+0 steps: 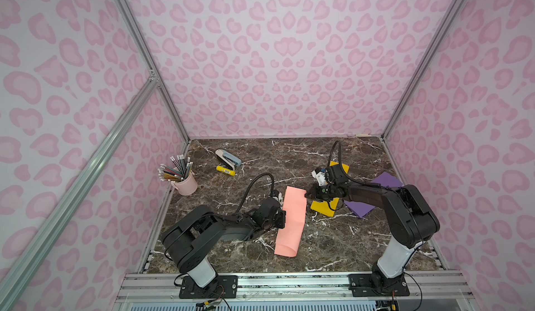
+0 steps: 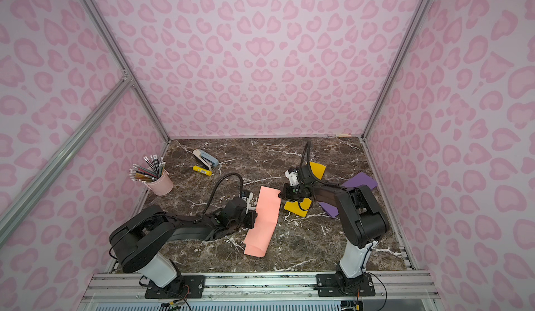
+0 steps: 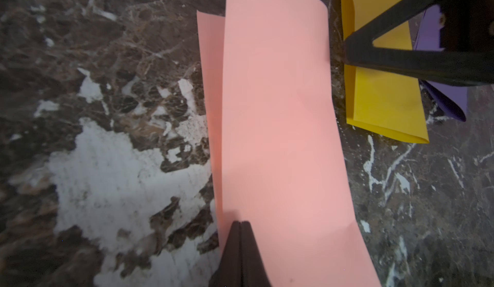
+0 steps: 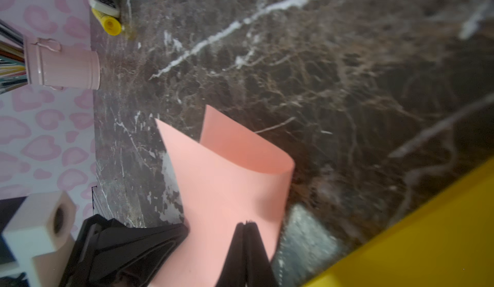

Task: Fold the rectangular paper in half along the long edge
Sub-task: Fold the paper at the center of the board.

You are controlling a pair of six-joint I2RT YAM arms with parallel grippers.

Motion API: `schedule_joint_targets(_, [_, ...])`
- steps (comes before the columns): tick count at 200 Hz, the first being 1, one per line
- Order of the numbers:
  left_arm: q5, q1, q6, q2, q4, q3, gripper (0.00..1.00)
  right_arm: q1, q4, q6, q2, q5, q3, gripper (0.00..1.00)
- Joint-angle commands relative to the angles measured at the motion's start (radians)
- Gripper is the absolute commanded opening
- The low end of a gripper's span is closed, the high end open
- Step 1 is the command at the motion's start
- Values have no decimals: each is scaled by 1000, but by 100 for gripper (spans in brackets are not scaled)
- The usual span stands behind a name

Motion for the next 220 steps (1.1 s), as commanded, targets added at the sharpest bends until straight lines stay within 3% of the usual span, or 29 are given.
schedule_joint_targets(1, [20, -5, 3, 22, -183, -1, 4, 31, -6, -6, 1, 1, 23, 0])
schedule_joint_targets(49, [17, -8, 0, 14, -188, -9, 4, -5, 47, 14, 82, 5, -15, 0])
schedule_joint_targets(101, [11, -8, 2, 15, -188, -16, 4, -89, 14, -31, 75, 32, -65, 0])
schedule_joint_targets(152, [9, -9, 2, 25, -185, -20, 4, -54, -31, -25, -16, 0, 12, 0])
schedule_joint_targets(220, [10, -10, 0, 25, -187, -20, 4, -44, 8, -14, 108, 3, 46, 0])
